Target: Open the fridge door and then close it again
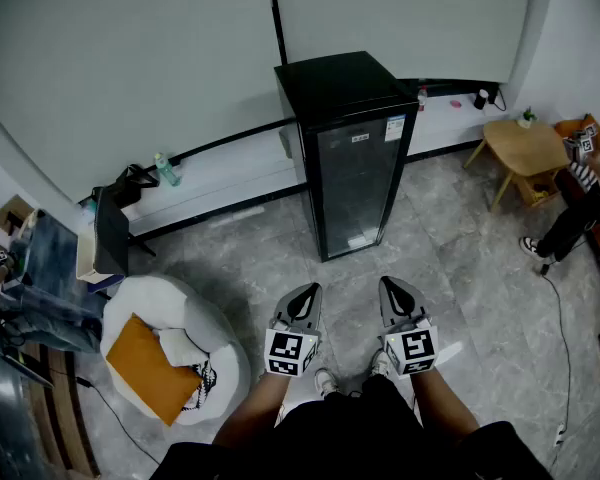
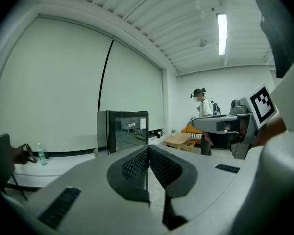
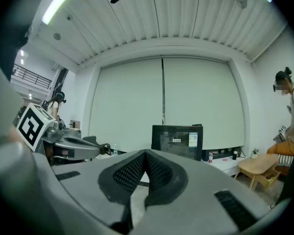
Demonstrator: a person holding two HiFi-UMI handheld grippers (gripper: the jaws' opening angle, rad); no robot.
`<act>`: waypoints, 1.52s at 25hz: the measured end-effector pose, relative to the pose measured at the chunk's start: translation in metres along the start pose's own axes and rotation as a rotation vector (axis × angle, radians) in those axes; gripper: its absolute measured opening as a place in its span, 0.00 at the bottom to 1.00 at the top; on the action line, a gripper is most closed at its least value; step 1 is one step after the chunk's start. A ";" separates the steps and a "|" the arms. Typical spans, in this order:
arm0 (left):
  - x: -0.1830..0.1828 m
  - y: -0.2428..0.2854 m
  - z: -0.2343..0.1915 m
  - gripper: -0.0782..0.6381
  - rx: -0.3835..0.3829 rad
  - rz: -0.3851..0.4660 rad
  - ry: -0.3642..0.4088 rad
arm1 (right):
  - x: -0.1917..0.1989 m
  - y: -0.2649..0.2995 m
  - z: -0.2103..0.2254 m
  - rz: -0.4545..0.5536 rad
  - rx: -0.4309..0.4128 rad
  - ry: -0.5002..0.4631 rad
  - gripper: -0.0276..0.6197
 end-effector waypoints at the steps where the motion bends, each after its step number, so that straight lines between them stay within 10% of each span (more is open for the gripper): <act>1: 0.000 -0.001 -0.001 0.14 0.002 0.003 0.000 | -0.001 0.000 -0.002 0.001 0.000 -0.002 0.05; 18: -0.010 -0.003 -0.010 0.14 -0.001 0.016 0.038 | -0.005 0.003 -0.002 0.041 0.034 0.032 0.06; 38: -0.028 0.082 -0.050 0.14 -0.133 -0.005 0.022 | -0.007 0.103 0.054 -0.003 -0.116 0.030 0.06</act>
Point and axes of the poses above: the fingertips, and each gripper's own axes: y forward along the fingers, z to its right, x out of its underside, the point moved 9 cm from there along -y, backward along the fingers, and after that the axes turned 8 degrees about x, right-handed, at the moved point
